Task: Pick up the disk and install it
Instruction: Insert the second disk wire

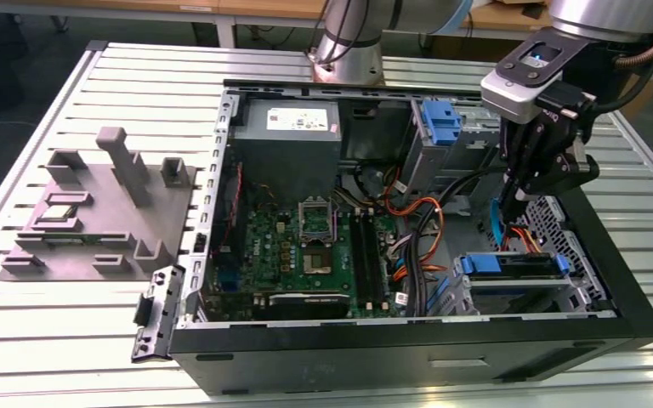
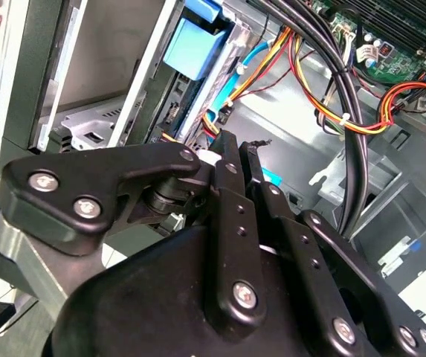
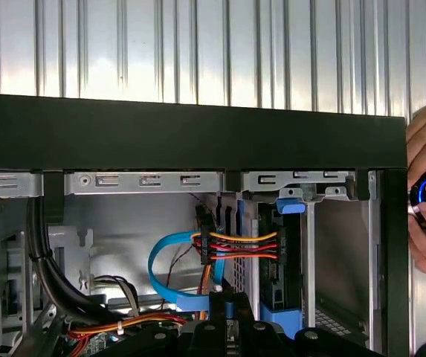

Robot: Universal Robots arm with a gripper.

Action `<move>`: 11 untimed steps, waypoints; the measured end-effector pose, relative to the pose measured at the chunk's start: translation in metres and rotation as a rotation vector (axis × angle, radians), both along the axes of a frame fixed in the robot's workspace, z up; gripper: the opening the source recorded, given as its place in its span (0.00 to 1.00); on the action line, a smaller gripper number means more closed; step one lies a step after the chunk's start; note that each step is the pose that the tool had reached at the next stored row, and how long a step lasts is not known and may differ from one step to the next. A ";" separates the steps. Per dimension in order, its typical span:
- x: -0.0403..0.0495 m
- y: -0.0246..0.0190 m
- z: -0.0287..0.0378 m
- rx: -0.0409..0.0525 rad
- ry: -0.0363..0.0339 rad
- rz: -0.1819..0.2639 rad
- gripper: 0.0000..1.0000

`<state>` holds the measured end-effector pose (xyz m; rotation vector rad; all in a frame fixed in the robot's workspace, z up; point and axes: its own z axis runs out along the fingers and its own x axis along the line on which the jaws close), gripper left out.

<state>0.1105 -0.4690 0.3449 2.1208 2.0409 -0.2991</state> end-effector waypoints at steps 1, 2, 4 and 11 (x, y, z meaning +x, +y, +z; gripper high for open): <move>0.0000 -0.0004 0.0000 0.0001 0.0000 0.000 0.16; 0.0000 -0.0014 0.0000 0.0007 0.0000 0.000 0.16; 0.0000 -0.0056 0.0000 0.0023 0.0000 0.000 0.16; -0.0005 -0.0138 0.0000 0.0503 -0.0171 0.000 0.16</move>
